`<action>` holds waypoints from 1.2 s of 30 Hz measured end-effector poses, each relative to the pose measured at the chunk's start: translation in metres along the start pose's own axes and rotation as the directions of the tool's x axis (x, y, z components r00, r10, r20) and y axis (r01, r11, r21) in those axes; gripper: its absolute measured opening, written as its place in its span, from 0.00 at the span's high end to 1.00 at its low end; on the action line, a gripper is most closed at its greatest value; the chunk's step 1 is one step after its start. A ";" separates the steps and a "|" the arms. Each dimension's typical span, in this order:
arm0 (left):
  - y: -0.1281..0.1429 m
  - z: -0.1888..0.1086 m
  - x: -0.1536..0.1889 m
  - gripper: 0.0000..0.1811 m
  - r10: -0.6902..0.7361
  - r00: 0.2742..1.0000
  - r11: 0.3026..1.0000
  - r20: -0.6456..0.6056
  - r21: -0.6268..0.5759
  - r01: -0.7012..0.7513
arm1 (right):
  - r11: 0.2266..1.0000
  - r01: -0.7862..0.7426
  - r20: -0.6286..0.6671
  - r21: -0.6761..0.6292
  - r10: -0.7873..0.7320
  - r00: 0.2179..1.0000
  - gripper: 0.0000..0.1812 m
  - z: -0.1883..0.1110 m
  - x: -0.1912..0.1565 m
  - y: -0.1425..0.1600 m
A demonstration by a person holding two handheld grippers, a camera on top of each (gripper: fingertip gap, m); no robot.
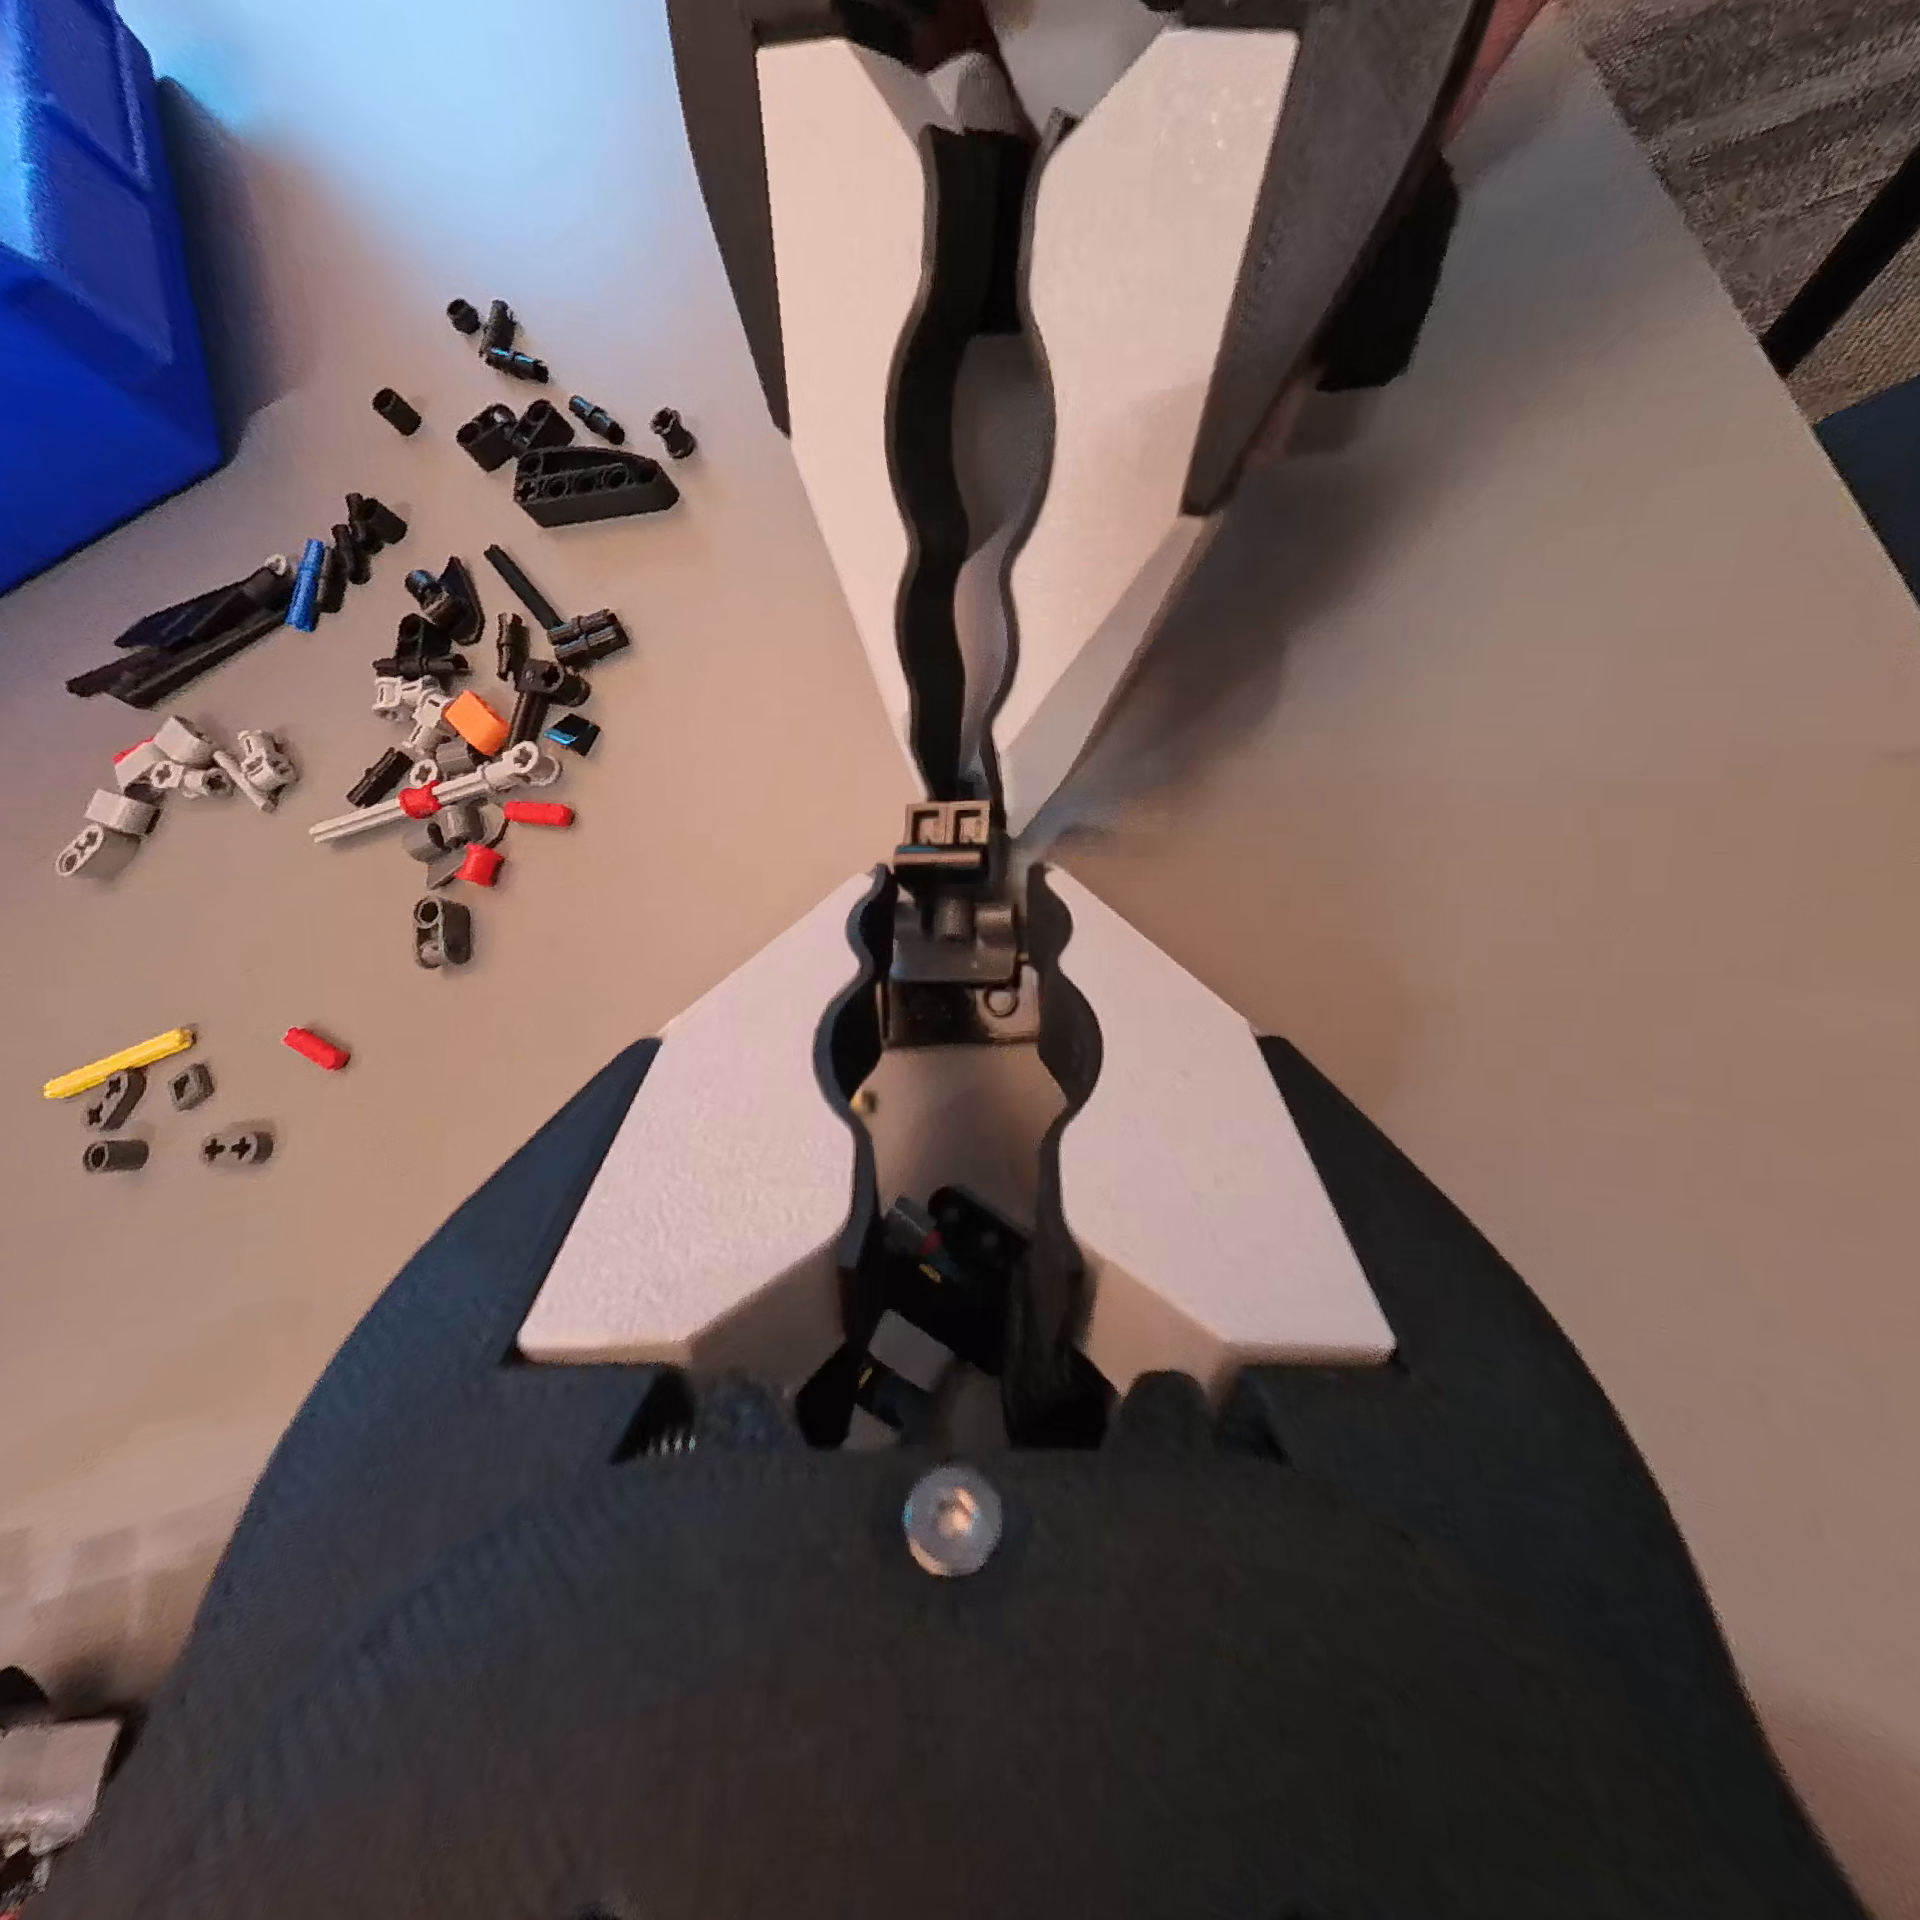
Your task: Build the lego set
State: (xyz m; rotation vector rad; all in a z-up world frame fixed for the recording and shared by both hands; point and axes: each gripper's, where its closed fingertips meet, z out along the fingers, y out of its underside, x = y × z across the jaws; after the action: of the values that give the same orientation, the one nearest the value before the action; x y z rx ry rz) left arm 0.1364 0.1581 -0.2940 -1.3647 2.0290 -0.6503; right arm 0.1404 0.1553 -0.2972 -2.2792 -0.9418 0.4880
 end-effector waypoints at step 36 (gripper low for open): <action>0.005 -0.002 -0.010 0.88 -0.011 0.999 1.000 0.037 -0.025 0.012 | 1.000 -0.004 -0.068 -0.021 0.003 0.998 0.82 -0.015 0.027 -0.004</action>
State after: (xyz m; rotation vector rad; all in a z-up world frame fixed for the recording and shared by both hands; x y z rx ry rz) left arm 0.1347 0.1689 -0.2940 -1.3940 2.0080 -0.6022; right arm 0.1648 0.1714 -0.2859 -2.3017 -0.9130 0.4008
